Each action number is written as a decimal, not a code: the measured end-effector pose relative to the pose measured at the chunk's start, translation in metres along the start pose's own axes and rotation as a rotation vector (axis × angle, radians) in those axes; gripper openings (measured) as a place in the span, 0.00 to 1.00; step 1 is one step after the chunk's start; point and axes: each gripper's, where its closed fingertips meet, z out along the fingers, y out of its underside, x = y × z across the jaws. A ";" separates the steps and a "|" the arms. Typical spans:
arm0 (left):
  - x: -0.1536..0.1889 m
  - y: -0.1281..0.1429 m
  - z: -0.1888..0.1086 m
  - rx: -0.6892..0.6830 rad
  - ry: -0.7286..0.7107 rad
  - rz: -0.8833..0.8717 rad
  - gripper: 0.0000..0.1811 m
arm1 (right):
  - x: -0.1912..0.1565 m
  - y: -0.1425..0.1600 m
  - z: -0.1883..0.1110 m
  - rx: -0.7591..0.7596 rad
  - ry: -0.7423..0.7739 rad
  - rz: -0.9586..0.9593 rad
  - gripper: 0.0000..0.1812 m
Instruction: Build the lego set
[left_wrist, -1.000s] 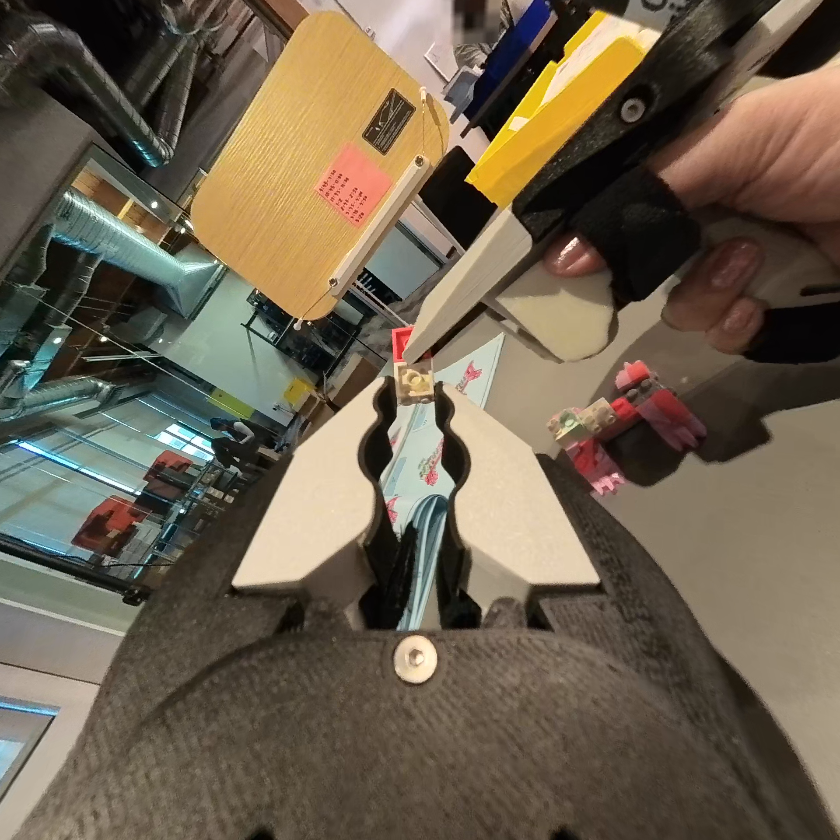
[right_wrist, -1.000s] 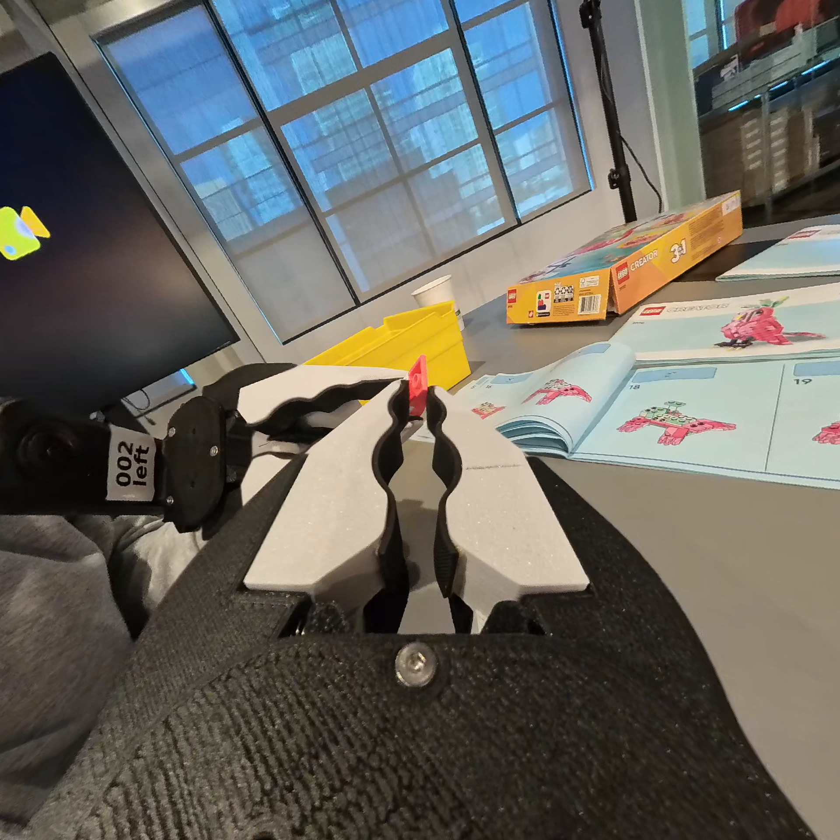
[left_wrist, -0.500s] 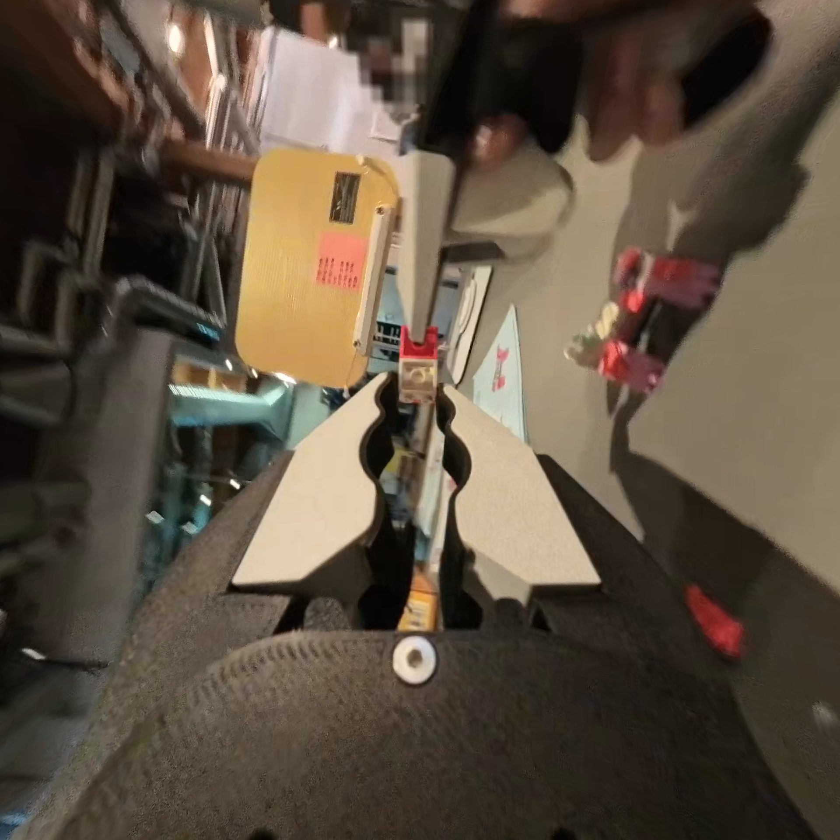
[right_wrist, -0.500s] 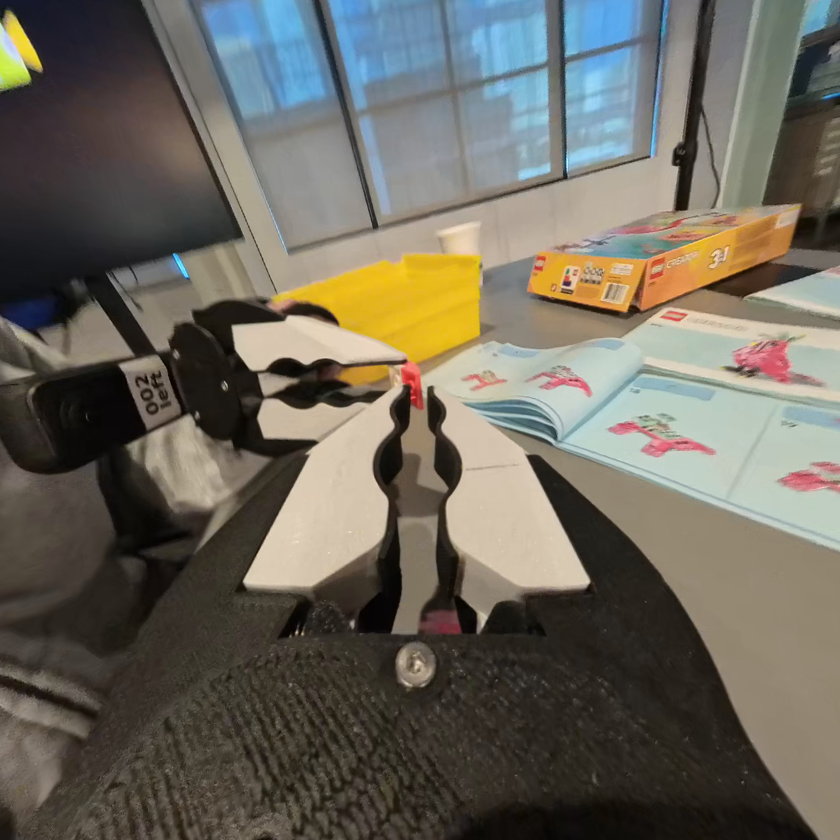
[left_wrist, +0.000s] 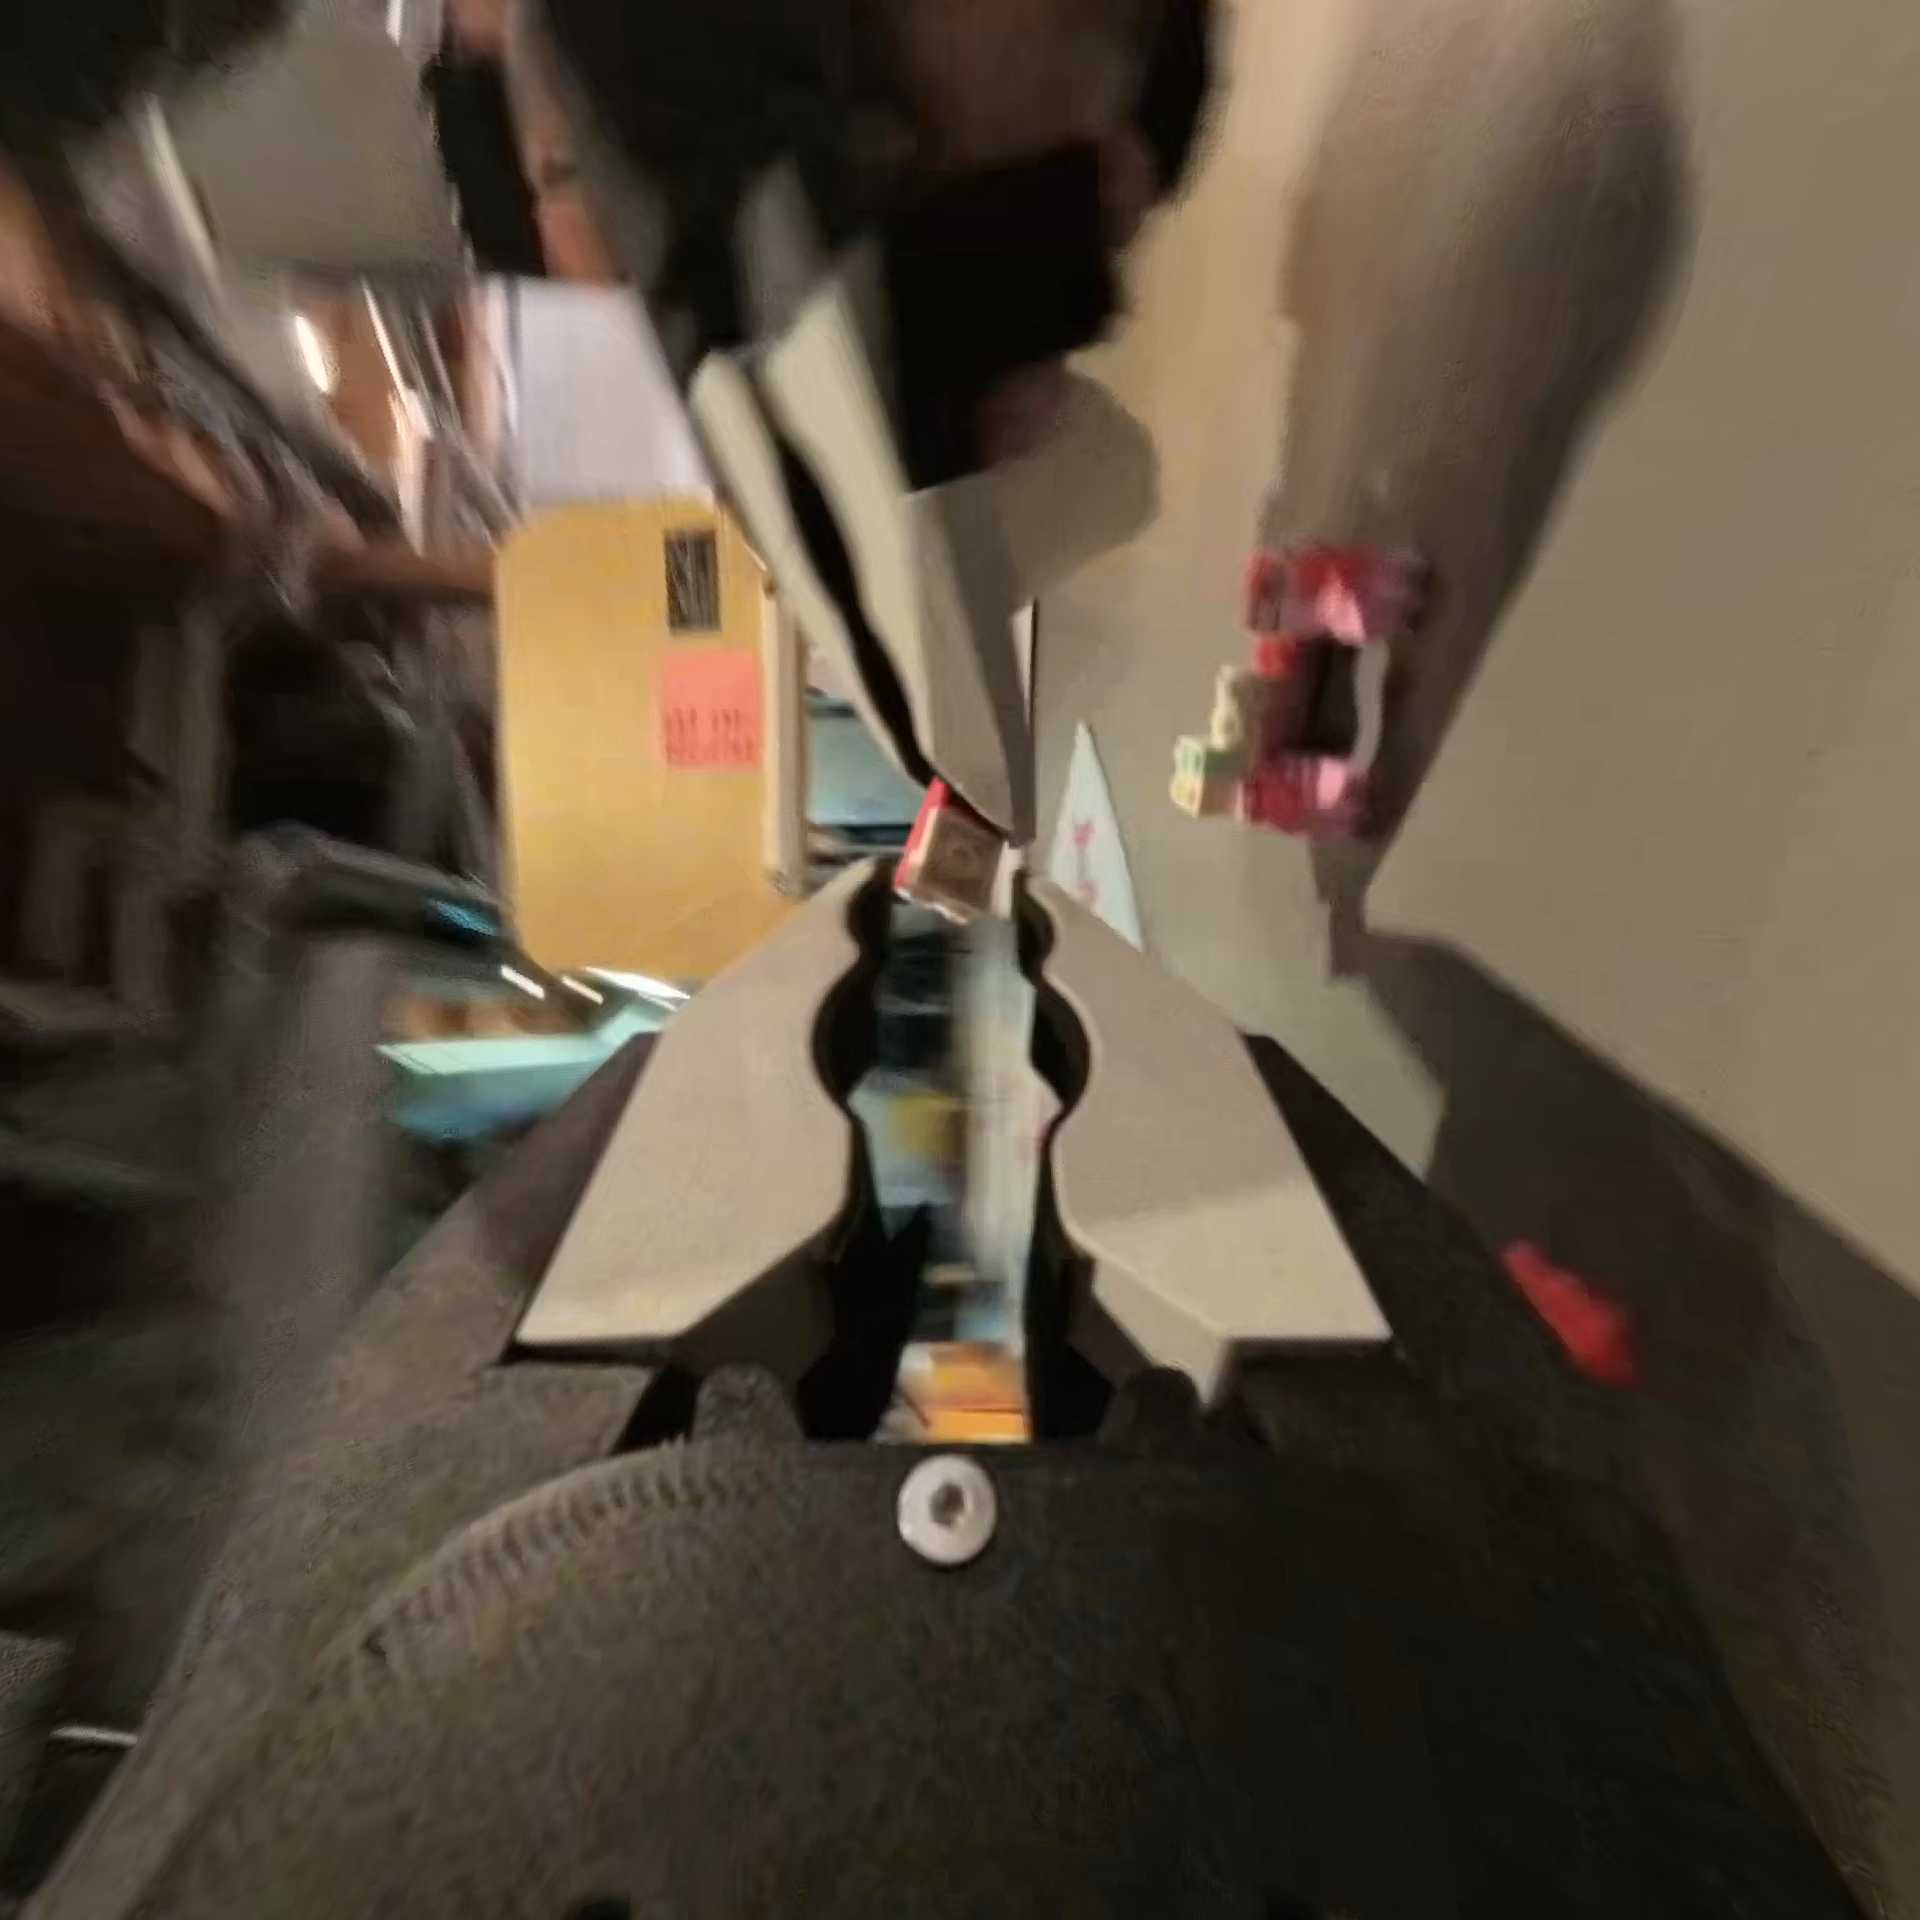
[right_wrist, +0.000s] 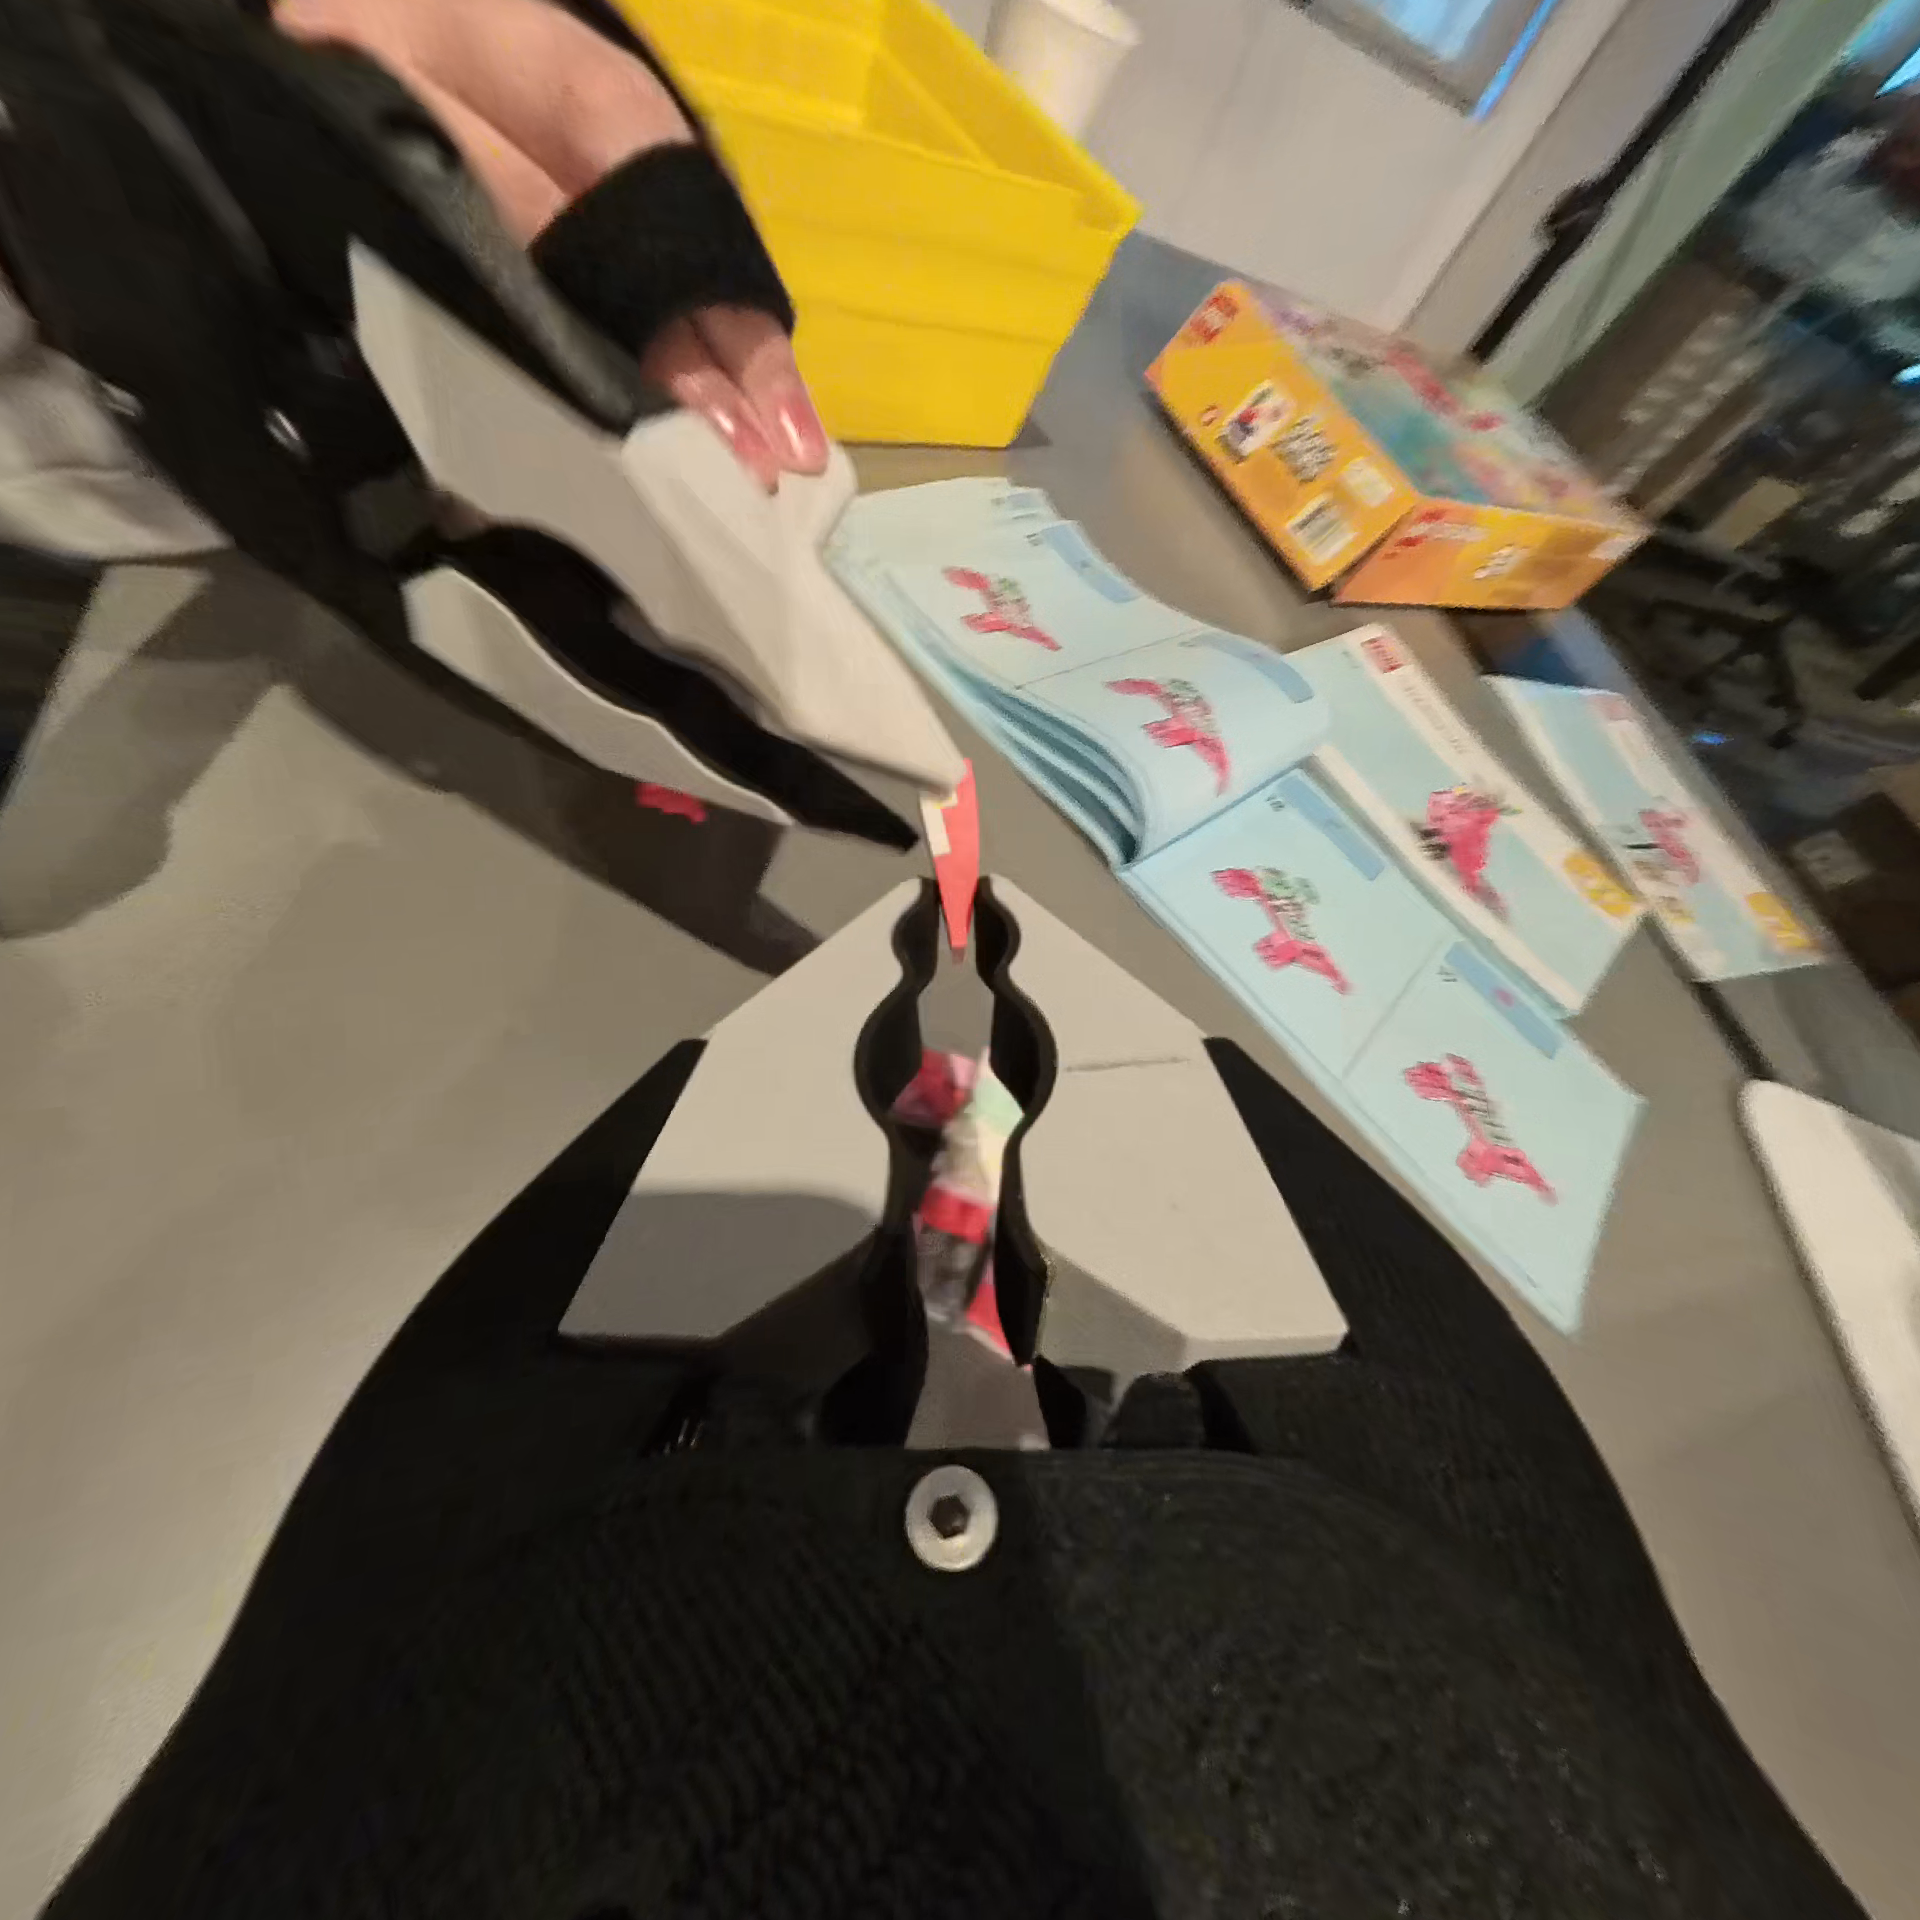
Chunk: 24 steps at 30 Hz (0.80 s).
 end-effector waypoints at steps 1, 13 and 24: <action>-0.003 0.001 0.001 0.003 0.026 -0.235 0.21 | 0.007 -0.004 -0.002 0.020 0.061 -0.021 0.03; -0.056 -0.007 0.002 0.487 0.134 -1.811 0.18 | 0.027 -0.049 -0.023 0.278 0.403 -0.169 0.03; -0.066 -0.014 -0.002 0.596 0.100 -1.835 0.09 | 0.028 -0.055 -0.026 0.318 0.462 -0.196 0.03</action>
